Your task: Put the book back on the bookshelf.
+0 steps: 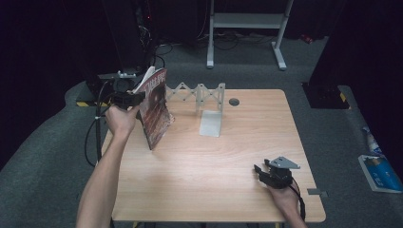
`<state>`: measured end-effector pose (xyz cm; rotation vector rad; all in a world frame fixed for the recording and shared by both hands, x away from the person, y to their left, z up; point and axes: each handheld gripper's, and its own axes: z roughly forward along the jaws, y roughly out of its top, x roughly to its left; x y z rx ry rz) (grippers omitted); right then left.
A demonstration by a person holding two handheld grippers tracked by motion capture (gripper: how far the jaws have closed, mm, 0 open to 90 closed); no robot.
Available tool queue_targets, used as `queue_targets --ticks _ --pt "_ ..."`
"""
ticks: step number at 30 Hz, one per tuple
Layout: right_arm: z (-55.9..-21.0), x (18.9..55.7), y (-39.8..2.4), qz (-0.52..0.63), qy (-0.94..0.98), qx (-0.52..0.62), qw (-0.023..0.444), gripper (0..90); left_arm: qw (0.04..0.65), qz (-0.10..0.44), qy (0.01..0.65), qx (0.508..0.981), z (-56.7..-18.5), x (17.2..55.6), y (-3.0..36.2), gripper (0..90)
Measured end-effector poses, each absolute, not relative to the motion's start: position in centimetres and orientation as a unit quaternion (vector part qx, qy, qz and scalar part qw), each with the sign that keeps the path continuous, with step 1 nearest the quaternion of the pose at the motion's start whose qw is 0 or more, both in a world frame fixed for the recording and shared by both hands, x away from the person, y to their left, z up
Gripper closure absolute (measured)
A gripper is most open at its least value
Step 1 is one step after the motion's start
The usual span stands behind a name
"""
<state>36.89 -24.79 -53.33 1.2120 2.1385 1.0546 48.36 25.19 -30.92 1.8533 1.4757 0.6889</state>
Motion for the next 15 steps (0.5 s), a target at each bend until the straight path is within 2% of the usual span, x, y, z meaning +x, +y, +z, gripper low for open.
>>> queue_targets --ticks 8,15 --pt "-53.3 36.9 -24.8 0.384 0.778 0.441 0.231 47.0 0.294 0.212 0.590 0.722 -29.9 49.3 25.3 82.2" --pt "-53.3 36.9 -24.8 0.384 0.778 0.441 0.229 47.0 0.289 0.208 0.596 0.720 -29.6 49.4 25.2 83.8"
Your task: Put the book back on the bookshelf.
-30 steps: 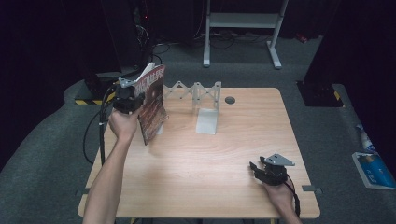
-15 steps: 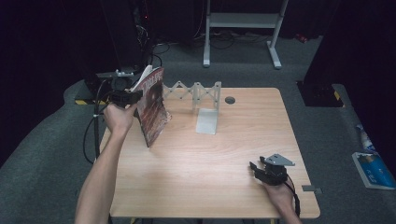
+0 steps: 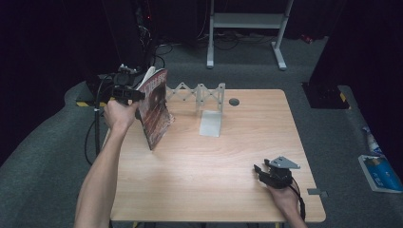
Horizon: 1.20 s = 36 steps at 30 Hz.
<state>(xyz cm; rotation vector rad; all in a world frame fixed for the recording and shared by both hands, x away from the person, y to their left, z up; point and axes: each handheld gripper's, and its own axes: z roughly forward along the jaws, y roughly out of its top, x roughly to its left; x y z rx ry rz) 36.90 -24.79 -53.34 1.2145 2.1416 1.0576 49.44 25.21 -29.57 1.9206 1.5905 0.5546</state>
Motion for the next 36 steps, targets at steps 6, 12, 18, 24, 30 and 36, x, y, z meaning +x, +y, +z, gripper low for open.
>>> queue_targets --ticks 6,12,18,24,30,36 --pt "-53.3 36.9 -24.8 0.385 0.778 0.440 0.230 47.0 0.307 0.220 0.595 0.709 -29.5 49.2 25.2 84.1" --pt "-53.3 36.9 -24.8 0.384 0.778 0.442 0.229 47.0 0.321 0.227 0.592 0.704 -29.5 49.0 25.5 84.2" --pt "-53.4 36.9 -24.8 0.385 0.778 0.441 0.230 47.0 0.336 0.245 0.584 0.697 -29.4 48.6 25.4 84.2" --pt "-53.3 36.9 -24.8 0.385 0.778 0.441 0.230 47.0 0.352 0.263 0.576 0.689 -30.1 48.2 25.3 84.2" --pt "-53.4 36.9 -24.8 0.385 0.778 0.441 0.230 47.0 0.368 0.279 0.569 0.681 -30.9 47.9 25.4 84.2" --pt "-53.3 36.9 -24.8 0.385 0.777 0.442 0.230 47.0 0.372 0.279 0.563 0.683 -31.6 47.7 25.5 84.0"
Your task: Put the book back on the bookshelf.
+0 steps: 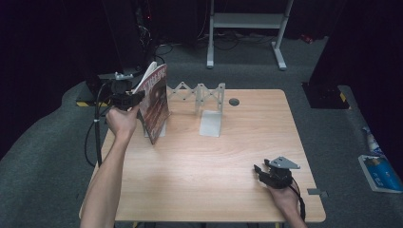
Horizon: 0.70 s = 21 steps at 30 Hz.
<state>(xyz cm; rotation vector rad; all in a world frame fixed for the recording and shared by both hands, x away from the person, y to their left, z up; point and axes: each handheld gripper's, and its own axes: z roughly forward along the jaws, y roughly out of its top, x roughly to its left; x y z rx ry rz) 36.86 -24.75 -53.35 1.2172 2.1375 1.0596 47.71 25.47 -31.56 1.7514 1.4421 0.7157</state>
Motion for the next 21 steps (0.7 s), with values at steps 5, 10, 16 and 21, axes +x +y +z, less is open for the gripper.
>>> queue_targets --ticks 5,10,16,21 --pt "-53.3 36.9 -24.8 0.385 0.777 0.442 0.230 47.0 0.377 0.276 0.558 0.686 -31.9 47.6 25.7 83.8" --pt "-53.4 36.9 -24.8 0.385 0.777 0.442 0.230 47.0 0.377 0.267 0.561 0.687 -32.0 47.3 26.2 83.3" --pt "-53.4 36.9 -24.7 0.385 0.778 0.440 0.229 46.9 0.366 0.271 0.568 0.685 -32.2 47.1 26.9 82.2" --pt "-53.4 36.9 -24.7 0.385 0.778 0.441 0.229 46.9 0.357 0.272 0.581 0.679 -32.3 47.2 27.8 79.8"
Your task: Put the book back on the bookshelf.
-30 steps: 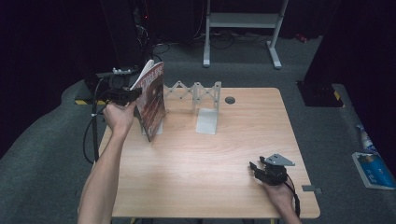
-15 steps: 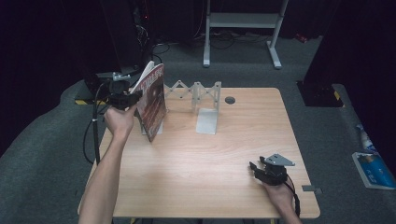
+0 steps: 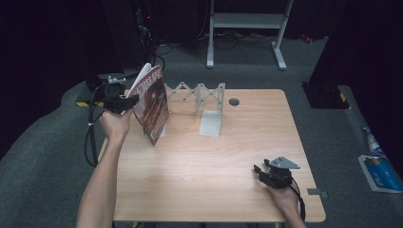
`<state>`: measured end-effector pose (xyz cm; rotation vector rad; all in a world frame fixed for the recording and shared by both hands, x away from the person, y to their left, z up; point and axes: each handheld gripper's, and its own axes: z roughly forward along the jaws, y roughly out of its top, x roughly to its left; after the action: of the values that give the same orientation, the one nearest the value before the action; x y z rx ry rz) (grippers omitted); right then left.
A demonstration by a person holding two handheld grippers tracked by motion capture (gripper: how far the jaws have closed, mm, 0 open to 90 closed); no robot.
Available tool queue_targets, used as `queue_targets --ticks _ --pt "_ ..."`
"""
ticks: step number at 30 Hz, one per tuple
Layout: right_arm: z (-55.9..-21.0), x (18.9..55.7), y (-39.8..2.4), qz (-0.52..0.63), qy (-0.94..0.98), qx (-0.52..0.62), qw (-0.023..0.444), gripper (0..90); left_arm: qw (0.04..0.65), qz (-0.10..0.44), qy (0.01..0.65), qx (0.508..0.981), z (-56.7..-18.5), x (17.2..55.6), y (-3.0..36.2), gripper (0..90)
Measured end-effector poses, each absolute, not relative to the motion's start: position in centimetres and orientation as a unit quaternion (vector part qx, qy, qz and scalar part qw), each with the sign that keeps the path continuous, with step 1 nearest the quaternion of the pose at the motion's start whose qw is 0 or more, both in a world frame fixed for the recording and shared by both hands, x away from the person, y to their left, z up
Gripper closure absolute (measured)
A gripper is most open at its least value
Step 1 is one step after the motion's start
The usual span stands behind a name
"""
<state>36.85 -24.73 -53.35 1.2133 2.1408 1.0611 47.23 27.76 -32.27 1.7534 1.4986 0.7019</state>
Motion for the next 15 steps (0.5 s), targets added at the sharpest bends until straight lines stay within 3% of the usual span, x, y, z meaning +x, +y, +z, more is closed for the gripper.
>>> queue_targets --ticks 15 --pt "-53.4 36.8 -24.7 0.386 0.778 0.440 0.229 46.7 0.351 0.268 0.613 0.655 -33.5 47.2 29.9 73.0"
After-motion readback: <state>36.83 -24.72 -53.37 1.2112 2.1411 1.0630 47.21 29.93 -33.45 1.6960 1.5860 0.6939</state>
